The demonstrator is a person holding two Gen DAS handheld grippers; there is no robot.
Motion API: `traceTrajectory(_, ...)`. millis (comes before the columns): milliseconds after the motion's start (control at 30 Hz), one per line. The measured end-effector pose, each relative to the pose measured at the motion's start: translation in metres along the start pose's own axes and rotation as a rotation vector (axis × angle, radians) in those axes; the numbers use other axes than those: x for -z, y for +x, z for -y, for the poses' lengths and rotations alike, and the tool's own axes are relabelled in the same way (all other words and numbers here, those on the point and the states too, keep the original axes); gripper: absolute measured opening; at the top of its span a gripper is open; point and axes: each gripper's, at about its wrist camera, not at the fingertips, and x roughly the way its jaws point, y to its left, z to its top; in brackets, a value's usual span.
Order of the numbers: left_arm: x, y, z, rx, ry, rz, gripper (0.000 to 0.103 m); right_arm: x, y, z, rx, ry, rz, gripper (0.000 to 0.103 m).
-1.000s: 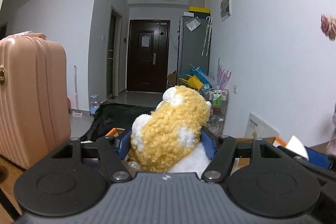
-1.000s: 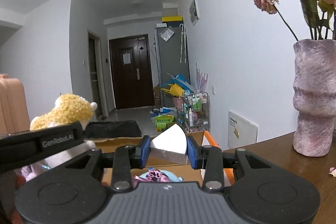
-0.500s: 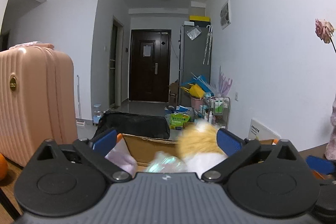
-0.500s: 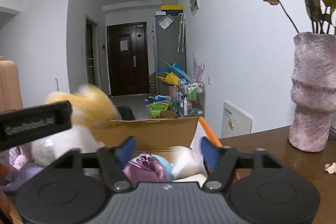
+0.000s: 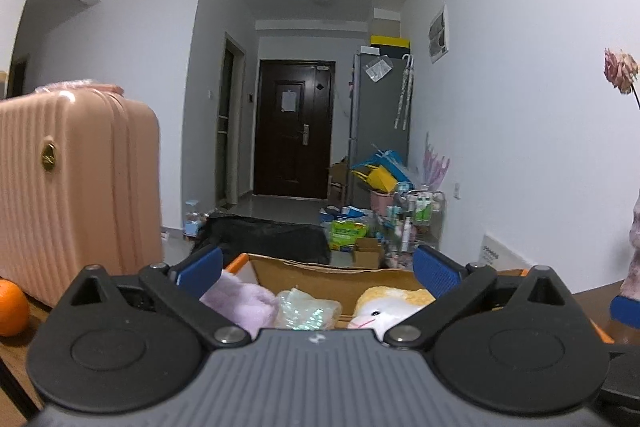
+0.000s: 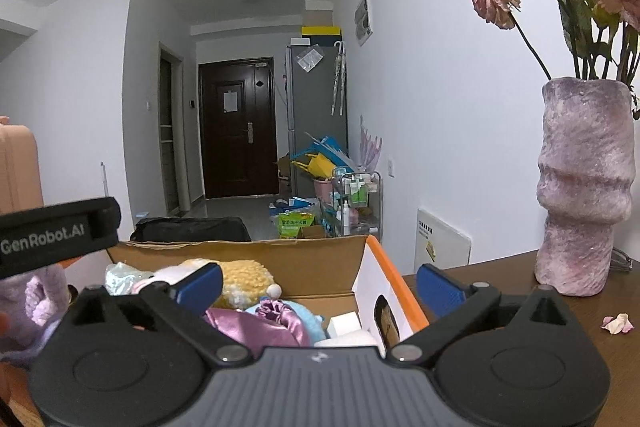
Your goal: Organize soft objects
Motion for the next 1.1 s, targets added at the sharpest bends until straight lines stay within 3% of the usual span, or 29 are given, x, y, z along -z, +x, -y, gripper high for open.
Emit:
traceTrajectory(533,0.006,-0.086,-0.026,0.077,0.068,0.07,0.103,0.01,-0.072,0.002,-0.058,-0.054,0.054,0.103)
traceTrajectory(1100,0.026,-0.173,-0.06,0.102,0.122,-0.006,0.103,0.029,-0.162,0.011,-0.059,-0.049,0.039,0.103)
